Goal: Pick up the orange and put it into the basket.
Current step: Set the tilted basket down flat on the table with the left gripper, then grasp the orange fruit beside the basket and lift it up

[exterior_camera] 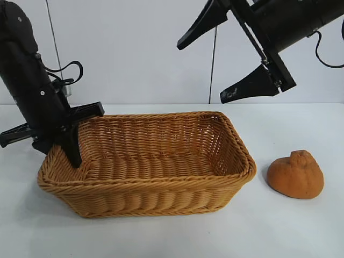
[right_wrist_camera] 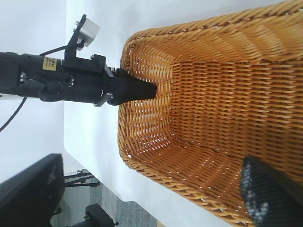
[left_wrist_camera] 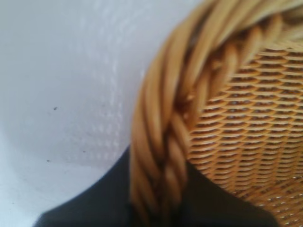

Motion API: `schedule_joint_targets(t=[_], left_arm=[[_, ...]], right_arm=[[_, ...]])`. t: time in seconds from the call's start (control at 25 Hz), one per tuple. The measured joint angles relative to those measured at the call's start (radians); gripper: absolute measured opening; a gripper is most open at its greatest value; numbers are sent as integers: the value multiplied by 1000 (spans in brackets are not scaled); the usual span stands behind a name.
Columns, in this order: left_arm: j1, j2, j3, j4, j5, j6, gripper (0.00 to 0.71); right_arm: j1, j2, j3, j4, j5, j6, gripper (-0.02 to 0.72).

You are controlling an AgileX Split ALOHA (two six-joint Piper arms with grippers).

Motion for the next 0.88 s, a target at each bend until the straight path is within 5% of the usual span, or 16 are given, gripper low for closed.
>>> schedule_joint_targets(t=[0.32, 0.56, 0.88], left_arm=[[0, -154, -51, 66, 94, 9, 642], [12, -245, -197, 179, 214, 22, 643], [152, -253, -295, 286, 305, 44, 644]], right_arm=[[0, 0, 0, 0, 2, 0, 694], [0, 0, 0, 0, 2, 0, 694], [0, 0, 0, 0, 14, 0, 694]])
